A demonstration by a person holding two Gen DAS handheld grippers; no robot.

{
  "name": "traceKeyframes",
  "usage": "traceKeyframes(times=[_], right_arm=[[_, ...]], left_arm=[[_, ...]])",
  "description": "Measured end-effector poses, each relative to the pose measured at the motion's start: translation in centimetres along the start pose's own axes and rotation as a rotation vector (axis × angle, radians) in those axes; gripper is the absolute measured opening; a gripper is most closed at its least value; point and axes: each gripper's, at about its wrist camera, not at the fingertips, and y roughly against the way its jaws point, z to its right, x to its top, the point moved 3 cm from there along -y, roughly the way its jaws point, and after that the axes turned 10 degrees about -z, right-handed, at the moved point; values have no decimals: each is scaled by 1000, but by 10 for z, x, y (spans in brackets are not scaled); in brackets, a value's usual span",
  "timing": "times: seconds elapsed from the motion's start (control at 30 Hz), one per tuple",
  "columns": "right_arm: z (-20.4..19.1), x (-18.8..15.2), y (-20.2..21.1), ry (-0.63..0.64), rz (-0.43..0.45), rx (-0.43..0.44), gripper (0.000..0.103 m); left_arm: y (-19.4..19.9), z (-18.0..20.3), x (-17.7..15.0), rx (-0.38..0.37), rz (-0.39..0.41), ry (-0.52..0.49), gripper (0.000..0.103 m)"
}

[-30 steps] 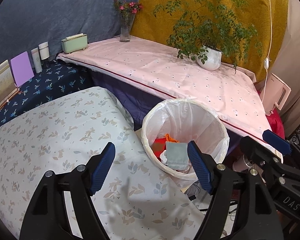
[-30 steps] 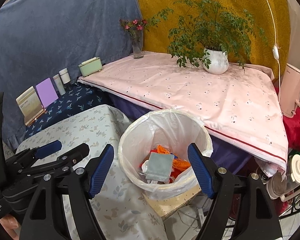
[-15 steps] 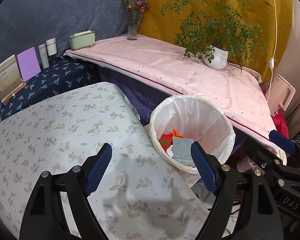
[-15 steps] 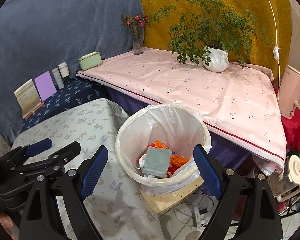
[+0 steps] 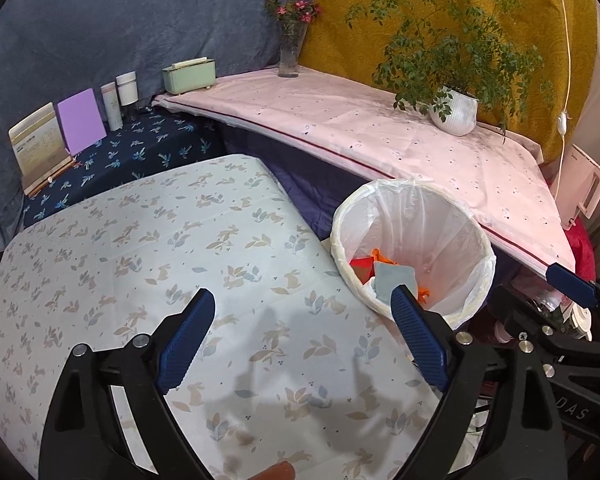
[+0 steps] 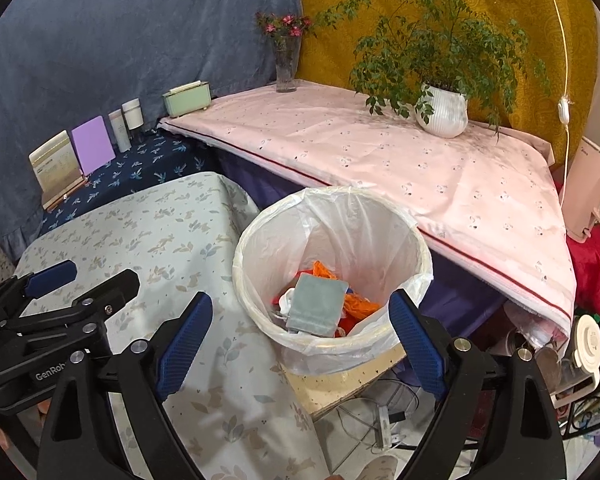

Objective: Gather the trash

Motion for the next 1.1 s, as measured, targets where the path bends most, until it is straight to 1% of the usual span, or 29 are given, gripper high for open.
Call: traceKeyframes(times=[0.07,0.23,0.37,0.47,0.73,1.1], right_arm=[[0,-3,-3,-1,-9,4,90],[-3,-9,-10,-3,-29,12,90],[-5,-12,-11,5,-21,-5,90],[-3,-12,-13,3,-31,-9,90],[2,-14,-13,10,-27,-48,90],[12,-15,-15,-4,-34,-53,90]], left_arm=[[-1,-4,-3,2,-4,18,88],[-2,-9,-7,11,-13,42,89],[-3,-9,-9,16,-16,52,89],[-5,-9,-11,10,-25,59,89],[-9,-3,-15,25,-34,54,89],[-14,8,-14,49,-33,33,89]])
